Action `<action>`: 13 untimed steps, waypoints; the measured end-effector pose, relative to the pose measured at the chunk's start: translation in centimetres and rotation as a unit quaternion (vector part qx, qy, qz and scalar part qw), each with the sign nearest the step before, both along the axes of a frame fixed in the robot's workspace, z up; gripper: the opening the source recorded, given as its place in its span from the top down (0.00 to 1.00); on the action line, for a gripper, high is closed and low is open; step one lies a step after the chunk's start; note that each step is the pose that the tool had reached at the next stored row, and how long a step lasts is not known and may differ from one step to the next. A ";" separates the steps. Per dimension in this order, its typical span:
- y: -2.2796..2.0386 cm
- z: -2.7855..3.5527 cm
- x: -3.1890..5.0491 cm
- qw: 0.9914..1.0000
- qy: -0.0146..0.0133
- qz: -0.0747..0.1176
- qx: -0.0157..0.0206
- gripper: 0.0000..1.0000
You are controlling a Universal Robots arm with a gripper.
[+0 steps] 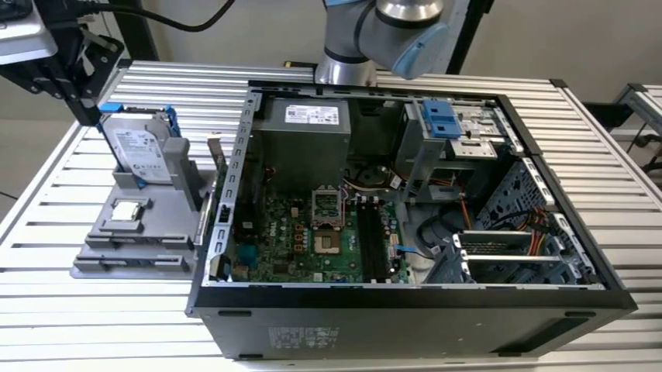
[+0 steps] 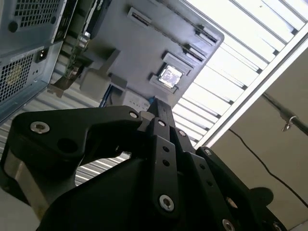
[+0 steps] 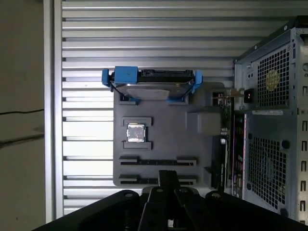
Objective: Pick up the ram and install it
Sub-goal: 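Pick up the ram and move it above insertion slot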
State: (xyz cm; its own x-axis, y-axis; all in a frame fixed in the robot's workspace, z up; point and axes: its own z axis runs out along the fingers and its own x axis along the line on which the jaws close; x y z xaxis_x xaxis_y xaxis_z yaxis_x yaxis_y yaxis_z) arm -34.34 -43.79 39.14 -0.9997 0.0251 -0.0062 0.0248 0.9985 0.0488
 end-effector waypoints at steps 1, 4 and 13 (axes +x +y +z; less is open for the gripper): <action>-0.18 0.00 0.00 1.000 0.000 -0.002 0.000 1.00; -0.72 -0.03 0.00 1.000 0.000 -0.007 0.000 1.00; -2.24 -0.08 0.00 1.000 0.000 -0.019 0.000 1.00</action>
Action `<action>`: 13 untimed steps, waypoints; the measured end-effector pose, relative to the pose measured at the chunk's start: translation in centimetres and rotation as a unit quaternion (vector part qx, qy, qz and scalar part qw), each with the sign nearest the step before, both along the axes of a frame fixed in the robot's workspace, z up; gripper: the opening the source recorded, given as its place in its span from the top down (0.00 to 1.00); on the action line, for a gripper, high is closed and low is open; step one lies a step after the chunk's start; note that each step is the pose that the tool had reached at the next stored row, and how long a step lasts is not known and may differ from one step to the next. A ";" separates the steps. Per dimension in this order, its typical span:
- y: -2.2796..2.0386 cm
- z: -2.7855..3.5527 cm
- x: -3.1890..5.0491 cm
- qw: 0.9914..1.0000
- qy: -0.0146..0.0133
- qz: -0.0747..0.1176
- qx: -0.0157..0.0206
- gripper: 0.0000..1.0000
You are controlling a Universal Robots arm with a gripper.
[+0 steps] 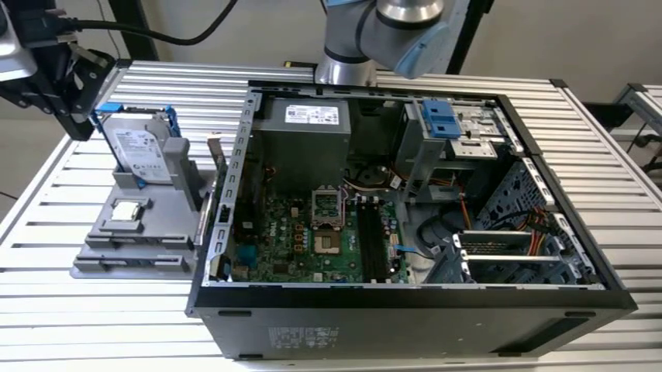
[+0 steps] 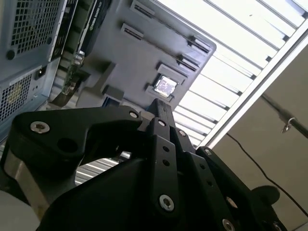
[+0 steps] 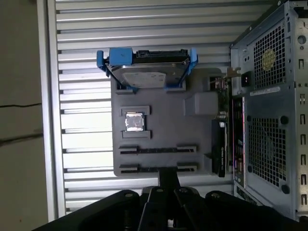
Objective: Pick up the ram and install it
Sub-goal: 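Pick up the ram and move it above insertion slot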
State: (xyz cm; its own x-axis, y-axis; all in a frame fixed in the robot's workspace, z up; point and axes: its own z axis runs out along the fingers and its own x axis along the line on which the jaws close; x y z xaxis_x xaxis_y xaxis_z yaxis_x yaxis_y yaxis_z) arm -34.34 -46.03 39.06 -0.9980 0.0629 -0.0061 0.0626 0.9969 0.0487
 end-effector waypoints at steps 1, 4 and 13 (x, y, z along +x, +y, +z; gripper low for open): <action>-0.13 -0.01 0.00 1.000 0.000 0.000 0.000 1.00; -0.56 -0.02 -0.02 1.000 0.000 0.000 0.000 1.00; -2.18 -0.04 -0.09 1.000 0.000 0.000 0.000 1.00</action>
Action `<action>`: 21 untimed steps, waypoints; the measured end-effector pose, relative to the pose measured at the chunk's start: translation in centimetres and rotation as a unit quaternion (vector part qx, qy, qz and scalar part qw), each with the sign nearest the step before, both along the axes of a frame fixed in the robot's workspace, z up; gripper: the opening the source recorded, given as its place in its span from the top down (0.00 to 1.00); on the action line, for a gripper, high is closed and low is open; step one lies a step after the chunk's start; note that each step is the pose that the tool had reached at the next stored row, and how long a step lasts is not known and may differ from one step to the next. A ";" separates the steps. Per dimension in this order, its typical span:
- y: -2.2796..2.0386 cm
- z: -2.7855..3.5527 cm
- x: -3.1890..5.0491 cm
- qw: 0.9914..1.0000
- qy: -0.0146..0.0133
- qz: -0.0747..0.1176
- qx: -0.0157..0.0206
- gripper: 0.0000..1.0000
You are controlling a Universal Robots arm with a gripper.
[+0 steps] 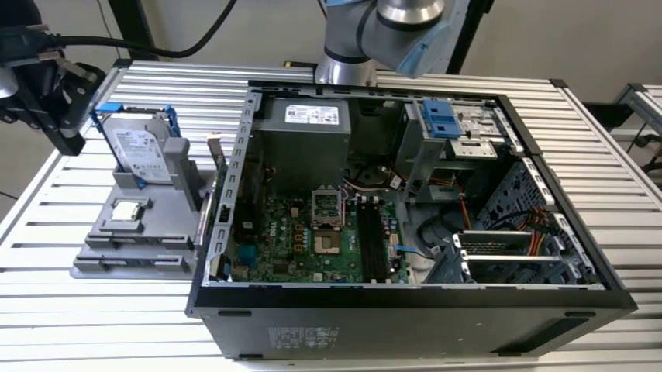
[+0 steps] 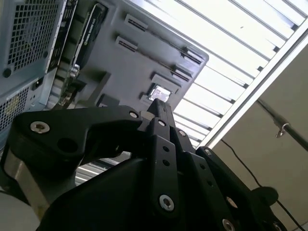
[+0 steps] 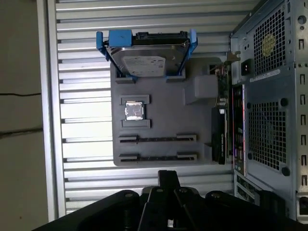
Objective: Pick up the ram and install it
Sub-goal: 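Pick up the ram and move it above insertion slot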
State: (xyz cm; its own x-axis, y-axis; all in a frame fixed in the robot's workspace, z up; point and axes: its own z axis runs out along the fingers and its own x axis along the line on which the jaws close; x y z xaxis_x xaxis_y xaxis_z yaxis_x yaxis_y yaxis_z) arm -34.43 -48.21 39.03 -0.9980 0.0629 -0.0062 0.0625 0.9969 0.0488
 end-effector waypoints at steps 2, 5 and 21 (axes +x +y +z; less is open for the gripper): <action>-0.29 0.00 0.00 1.000 0.000 0.000 0.000 1.00; -0.41 0.00 -0.01 1.000 0.000 0.000 0.000 1.00; -0.43 0.00 -0.01 1.000 0.000 0.005 0.000 1.00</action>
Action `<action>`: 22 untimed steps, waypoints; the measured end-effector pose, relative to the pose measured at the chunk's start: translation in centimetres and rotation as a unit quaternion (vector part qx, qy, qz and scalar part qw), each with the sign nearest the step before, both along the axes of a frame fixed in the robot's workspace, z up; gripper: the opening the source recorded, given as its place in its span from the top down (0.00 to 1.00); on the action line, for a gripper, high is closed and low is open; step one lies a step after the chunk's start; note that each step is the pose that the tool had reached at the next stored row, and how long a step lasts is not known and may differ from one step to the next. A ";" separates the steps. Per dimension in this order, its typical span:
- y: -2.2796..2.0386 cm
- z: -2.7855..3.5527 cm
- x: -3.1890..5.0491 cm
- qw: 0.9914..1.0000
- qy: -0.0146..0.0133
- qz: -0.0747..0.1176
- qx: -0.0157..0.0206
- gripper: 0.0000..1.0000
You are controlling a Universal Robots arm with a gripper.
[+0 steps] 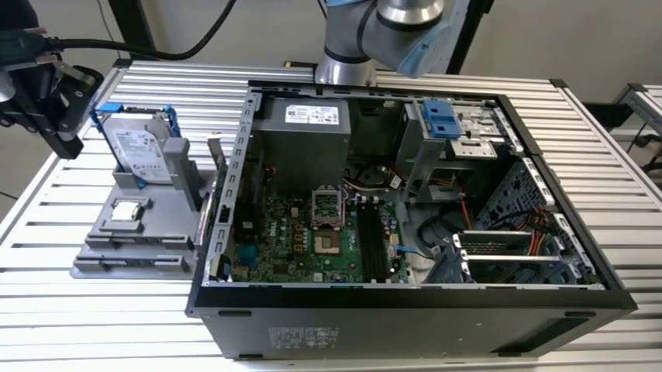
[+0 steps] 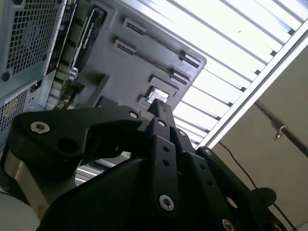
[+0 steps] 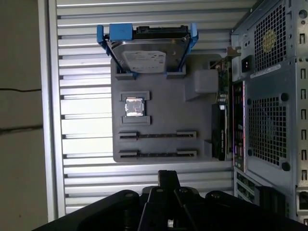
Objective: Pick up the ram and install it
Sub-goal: 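Pick up the ram and move it above insertion slot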
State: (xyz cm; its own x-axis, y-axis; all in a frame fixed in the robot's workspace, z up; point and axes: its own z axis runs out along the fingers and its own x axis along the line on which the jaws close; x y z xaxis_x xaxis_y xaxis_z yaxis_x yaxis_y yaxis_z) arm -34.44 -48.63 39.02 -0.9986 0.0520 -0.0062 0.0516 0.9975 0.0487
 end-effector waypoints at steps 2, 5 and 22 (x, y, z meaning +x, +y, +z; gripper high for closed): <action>0.00 0.00 0.00 1.000 0.000 0.003 0.000 1.00; 0.00 0.01 0.00 1.000 0.000 0.010 0.000 1.00; 0.00 0.11 0.00 0.999 0.000 0.049 0.000 1.00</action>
